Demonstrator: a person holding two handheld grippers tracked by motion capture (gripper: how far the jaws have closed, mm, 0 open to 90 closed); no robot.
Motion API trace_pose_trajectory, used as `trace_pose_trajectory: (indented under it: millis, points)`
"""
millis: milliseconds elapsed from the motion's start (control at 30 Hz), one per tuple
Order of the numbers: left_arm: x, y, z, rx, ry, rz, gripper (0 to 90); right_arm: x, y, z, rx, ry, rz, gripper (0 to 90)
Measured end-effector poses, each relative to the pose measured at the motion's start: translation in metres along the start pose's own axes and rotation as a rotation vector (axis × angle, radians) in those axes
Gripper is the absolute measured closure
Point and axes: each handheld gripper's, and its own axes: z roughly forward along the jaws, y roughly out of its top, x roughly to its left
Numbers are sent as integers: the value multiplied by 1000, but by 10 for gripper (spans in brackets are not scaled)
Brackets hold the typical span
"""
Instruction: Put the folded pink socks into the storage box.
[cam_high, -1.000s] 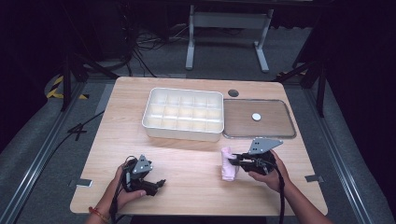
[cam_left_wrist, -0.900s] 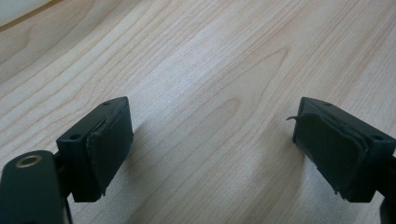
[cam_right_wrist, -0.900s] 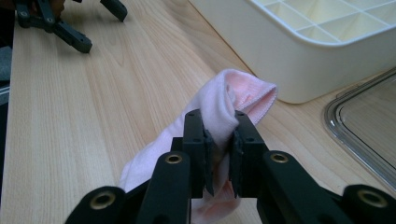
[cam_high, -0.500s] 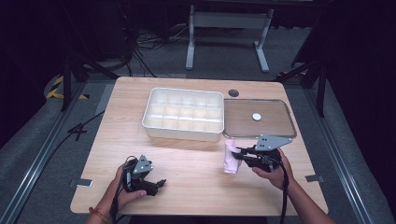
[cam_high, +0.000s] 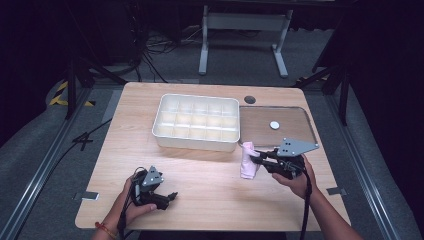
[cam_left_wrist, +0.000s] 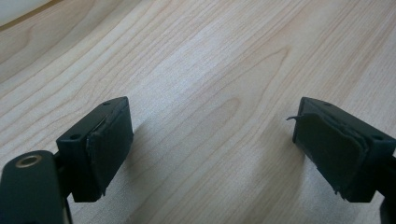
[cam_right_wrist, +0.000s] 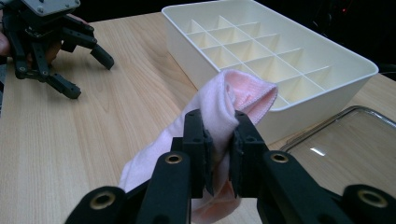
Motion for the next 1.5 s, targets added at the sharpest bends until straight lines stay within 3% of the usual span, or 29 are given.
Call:
trace_pose_trajectory:
  millis: [833, 1500]
  points:
    - [0, 0, 0, 1, -1, -3, 124, -11, 24, -9, -47, -32, -21, 792]
    - [0, 0, 0, -1, 0, -4, 124, -19, 60, 5, -61, -53, -59, 792]
